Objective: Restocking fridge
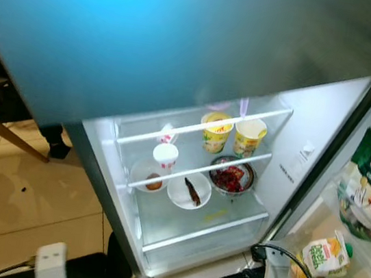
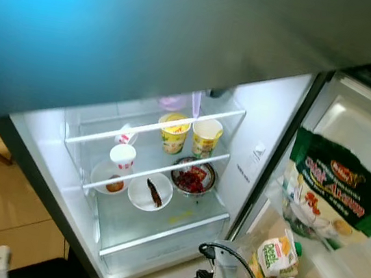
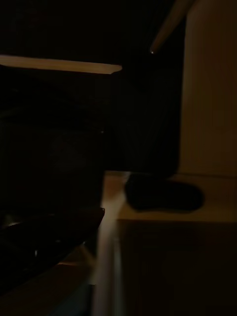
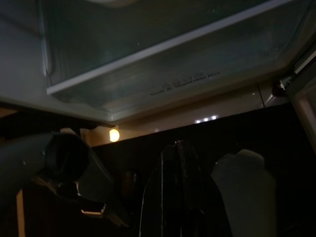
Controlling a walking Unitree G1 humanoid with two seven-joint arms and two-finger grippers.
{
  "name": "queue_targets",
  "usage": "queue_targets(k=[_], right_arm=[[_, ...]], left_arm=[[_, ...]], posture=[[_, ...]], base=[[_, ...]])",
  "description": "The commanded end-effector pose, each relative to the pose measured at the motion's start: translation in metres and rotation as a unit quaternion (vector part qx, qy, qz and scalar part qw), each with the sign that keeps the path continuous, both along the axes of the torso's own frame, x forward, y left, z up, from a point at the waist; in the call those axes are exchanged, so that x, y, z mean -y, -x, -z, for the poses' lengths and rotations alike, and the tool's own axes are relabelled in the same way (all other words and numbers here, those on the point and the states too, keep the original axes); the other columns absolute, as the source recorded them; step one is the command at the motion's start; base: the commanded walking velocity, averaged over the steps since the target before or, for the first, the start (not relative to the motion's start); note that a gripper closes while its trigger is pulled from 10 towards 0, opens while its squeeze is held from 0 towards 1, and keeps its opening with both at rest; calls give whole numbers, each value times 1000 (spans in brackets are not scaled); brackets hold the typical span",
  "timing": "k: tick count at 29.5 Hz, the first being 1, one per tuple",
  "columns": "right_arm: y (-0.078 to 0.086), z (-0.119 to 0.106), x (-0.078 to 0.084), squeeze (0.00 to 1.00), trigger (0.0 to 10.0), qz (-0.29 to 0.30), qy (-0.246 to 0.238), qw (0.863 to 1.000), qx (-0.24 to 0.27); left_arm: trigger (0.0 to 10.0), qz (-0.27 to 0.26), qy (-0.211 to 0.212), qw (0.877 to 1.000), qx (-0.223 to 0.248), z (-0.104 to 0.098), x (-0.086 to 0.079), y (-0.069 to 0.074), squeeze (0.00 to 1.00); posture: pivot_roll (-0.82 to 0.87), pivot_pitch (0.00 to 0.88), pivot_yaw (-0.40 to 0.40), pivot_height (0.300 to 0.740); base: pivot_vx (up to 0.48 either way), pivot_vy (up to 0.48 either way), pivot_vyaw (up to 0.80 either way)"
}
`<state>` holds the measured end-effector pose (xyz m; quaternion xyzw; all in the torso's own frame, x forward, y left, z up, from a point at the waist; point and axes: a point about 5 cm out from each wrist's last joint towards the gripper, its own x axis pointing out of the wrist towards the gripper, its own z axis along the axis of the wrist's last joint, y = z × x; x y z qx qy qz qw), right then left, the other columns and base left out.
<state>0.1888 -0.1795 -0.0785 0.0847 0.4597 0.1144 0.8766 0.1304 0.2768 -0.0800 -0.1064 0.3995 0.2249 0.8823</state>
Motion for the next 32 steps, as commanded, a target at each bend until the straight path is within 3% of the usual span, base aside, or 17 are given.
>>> queue_targets(k=[1,6,10,13,15,22,26,32], right_arm=[[2,1,0,0,10000,7,-2,1000,-3],[3,2,-1,0,10000,11,7,1000,-8],[1,1,-5,0,10000,7,-12,1000,2],[0,1,-5,0,10000,4,-9,1000,3],[1,1,-6,0,10000,1,-9,1000,2],[2,1,-9,0,10000,-8,-21,1000,-1],[2,1,-13,0,10000,-20,-31,999,-2],[2,1,-15,0,10000,-28,-41,999,-4]], left_arm=[[10000,-28,-9,1000,-4,-3,-16,7,0],[10000,-65,-26,998,4,-11,-35,10,0],[10000,-68,-24,997,5,-12,-38,9,0],[10000,-55,-17,998,3,-10,-32,8,0],[10000,19,6,1000,-16,0,-6,5,0],[10000,17,33,998,-43,11,13,15,0],[10000,56,42,995,-67,18,29,22,0],[10000,52,49,995,-76,20,32,28,0]], posture=[[-18,0,39,675],[-14,0,41,679],[-13,0,41,689],[-12,0,43,699],[-12,0,43,719],[-18,0,41,740],[-21,0,41,740],[-19,0,38,740]], base=[[0,0,0],[0,0,0],[0,0,0],[0,0,0],[0,0,0],[0,0,0],[0,0,0],[0,0,0]])
